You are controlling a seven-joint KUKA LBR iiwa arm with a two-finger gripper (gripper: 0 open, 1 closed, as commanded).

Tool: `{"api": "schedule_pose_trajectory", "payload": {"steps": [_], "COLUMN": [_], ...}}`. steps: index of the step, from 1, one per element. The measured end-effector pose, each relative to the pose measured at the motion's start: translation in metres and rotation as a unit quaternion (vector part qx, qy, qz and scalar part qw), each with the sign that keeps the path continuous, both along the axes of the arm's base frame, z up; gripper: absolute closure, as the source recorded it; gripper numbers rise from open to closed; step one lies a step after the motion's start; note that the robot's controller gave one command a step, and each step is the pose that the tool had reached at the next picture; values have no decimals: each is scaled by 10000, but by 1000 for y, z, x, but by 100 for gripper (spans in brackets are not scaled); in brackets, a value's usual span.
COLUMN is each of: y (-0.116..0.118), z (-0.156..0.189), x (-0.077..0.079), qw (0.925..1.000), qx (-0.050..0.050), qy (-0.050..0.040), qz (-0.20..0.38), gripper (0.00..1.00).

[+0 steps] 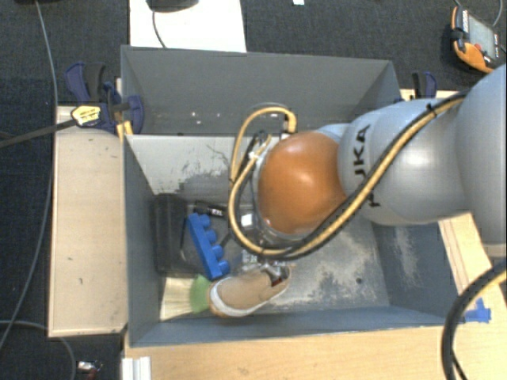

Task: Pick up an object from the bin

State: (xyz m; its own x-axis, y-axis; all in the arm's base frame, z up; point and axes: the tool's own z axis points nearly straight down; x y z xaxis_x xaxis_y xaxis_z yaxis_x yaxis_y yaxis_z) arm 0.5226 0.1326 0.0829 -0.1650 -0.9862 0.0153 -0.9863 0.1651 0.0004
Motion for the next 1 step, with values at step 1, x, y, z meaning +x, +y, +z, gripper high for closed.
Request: {"api": "schedule_pose_trajectory", "payload": {"steps": [1], "y": [21], "z": [-5], "x": [4], "qw": [9995], "qx": [-8], "qy": [-24], "qz": [-325], "gripper": [100]}}
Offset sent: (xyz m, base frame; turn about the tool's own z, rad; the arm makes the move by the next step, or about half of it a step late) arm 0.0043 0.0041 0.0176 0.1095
